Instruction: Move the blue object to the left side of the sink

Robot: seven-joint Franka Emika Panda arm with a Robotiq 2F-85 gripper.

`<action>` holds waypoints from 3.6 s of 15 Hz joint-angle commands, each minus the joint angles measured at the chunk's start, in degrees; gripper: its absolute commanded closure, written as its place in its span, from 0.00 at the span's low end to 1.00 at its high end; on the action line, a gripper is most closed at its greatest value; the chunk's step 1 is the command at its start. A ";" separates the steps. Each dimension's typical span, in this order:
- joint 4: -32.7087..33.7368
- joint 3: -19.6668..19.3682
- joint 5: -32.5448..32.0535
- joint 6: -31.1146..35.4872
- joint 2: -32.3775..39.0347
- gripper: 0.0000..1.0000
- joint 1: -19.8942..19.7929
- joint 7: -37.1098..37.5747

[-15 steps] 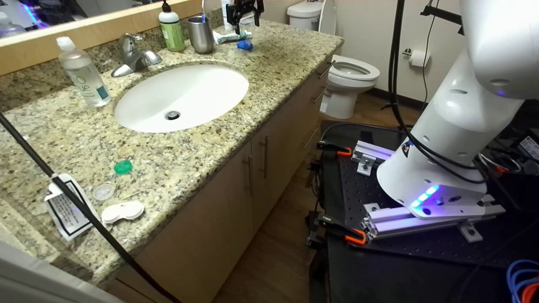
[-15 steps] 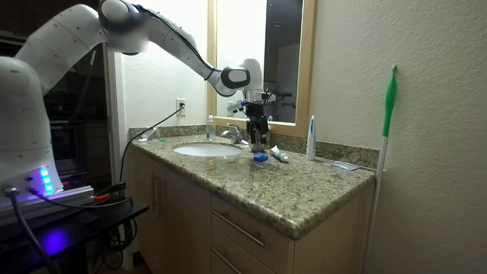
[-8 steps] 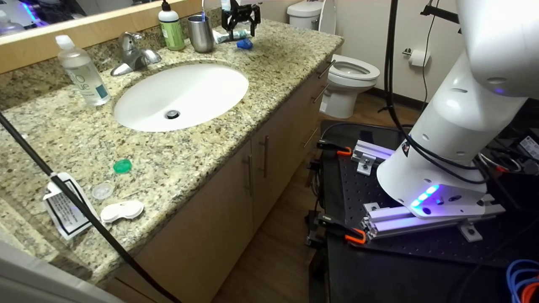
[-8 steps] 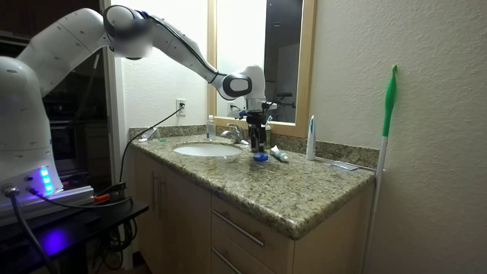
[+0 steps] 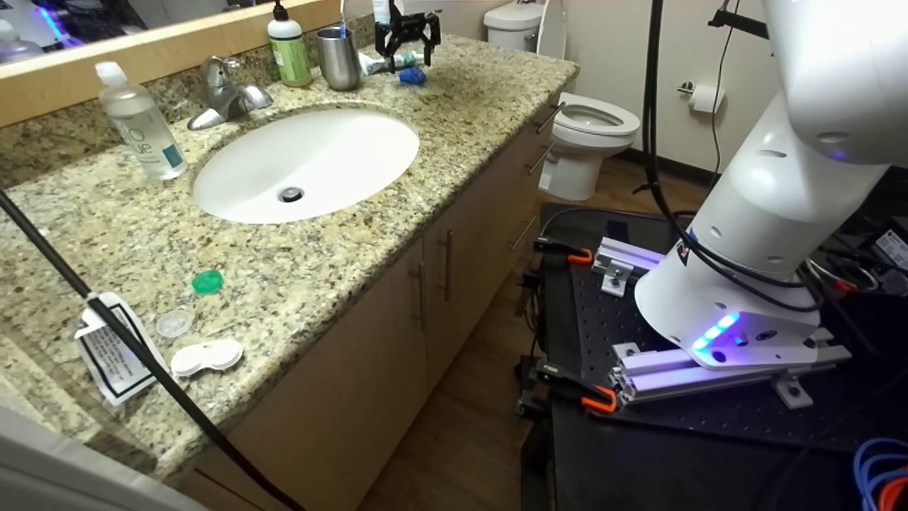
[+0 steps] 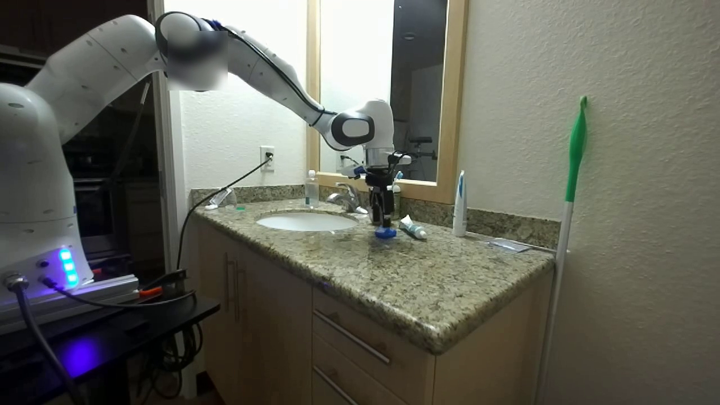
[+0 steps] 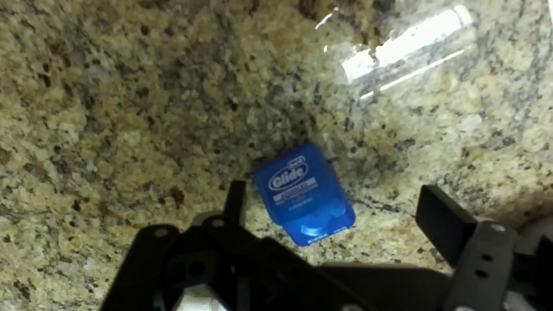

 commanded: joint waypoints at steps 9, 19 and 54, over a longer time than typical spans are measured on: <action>3.42 -1.41 -0.20 2.70 4.23 0.00 -0.48 4.55; 8.46 1.24 1.88 -7.53 5.78 0.80 -3.77 4.76; -55.52 10.49 -10.49 0.98 -47.60 0.80 27.37 -20.43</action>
